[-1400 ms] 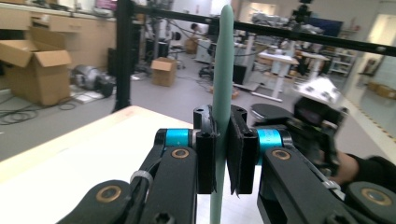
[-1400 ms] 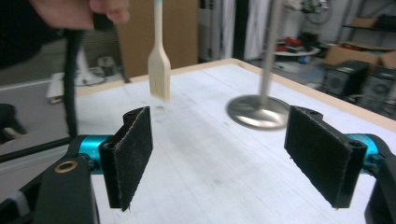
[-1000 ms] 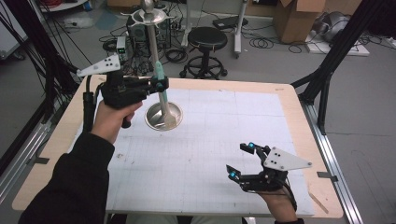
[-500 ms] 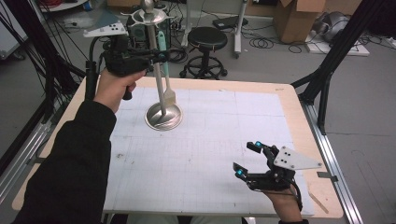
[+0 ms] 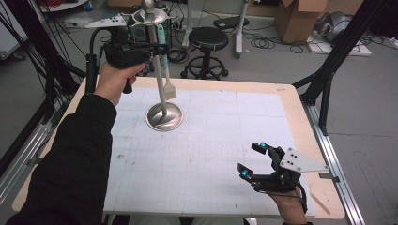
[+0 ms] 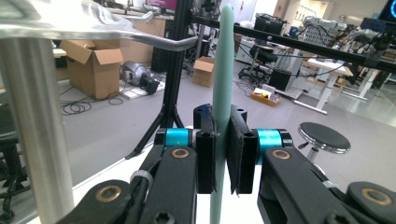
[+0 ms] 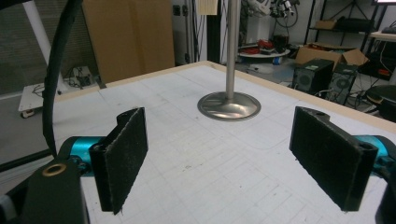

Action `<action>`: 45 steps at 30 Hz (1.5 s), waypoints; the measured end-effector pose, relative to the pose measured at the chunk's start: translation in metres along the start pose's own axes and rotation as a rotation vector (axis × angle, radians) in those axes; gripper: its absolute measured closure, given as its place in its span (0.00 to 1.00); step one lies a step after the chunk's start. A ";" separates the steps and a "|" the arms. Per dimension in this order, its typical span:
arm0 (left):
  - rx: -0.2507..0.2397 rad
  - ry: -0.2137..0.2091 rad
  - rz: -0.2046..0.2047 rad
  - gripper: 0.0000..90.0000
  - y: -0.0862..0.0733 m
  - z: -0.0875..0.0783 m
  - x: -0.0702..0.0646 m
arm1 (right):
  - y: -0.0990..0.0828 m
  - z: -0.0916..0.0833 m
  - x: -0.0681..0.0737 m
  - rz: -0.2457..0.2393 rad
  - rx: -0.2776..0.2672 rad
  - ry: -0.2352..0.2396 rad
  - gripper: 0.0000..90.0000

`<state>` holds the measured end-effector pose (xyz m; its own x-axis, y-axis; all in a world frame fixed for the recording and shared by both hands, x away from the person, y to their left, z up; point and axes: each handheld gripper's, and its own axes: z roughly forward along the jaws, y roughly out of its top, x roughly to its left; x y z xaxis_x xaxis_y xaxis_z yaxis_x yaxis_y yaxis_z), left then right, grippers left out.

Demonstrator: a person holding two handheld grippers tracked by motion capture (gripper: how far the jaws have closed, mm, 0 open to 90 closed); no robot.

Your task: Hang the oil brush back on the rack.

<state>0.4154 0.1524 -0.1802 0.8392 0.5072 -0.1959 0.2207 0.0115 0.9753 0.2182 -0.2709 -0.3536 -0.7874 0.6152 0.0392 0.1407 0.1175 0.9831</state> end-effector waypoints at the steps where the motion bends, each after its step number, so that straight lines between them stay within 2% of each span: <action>1: 0.004 0.002 -0.001 0.92 0.000 0.000 0.000 | 0.000 0.000 0.000 0.000 0.000 0.001 0.20; 8: 0.007 0.017 -0.015 0.92 0.000 0.001 0.003 | 0.001 -0.001 0.001 -0.007 -0.003 0.001 0.20; 17: 0.030 0.068 -0.031 0.92 -0.002 0.001 0.009 | 0.000 -0.002 0.001 -0.006 -0.005 0.002 0.20; 20: 0.027 0.067 -0.019 0.91 -0.003 0.000 0.007 | 0.000 -0.002 0.001 -0.002 -0.004 0.003 0.20; 21: 0.029 0.067 0.001 0.89 -0.004 0.000 0.006 | 0.000 -0.002 0.001 0.001 -0.005 0.000 0.20; 24: 0.017 0.094 0.038 0.61 -0.006 -0.006 -0.001 | 0.000 -0.003 0.000 0.008 -0.013 -0.001 0.20; 26: 0.011 0.116 0.067 0.50 -0.008 -0.013 -0.005 | 0.000 -0.005 0.000 0.014 -0.014 -0.003 0.20; 28: -0.015 0.122 0.063 0.38 -0.012 -0.022 -0.007 | 0.000 -0.006 -0.001 0.015 -0.015 -0.009 0.20; 30: -0.047 0.120 0.063 0.35 -0.019 -0.033 -0.010 | -0.001 -0.008 -0.001 0.018 -0.020 -0.022 0.20; 34: -0.072 0.126 0.055 0.26 -0.039 -0.051 -0.014 | -0.002 -0.013 -0.004 0.027 -0.024 -0.049 0.20; 36: -0.082 0.116 0.041 0.22 -0.054 -0.059 -0.019 | -0.003 -0.016 -0.005 0.030 -0.025 -0.062 0.20; 39: -0.085 0.112 0.042 0.19 -0.080 -0.068 -0.027 | -0.005 -0.018 -0.008 0.033 -0.020 -0.088 0.20; 45: -0.096 0.100 0.065 0.19 -0.127 -0.086 -0.046 | -0.017 -0.020 -0.014 0.062 -0.005 -0.128 0.20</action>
<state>0.3063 0.2015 -0.2858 0.7956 0.5927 -0.1254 0.1146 0.0560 0.9918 0.2147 -0.2974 -0.3675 -0.6944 0.7155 0.0766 0.1833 0.0729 0.9803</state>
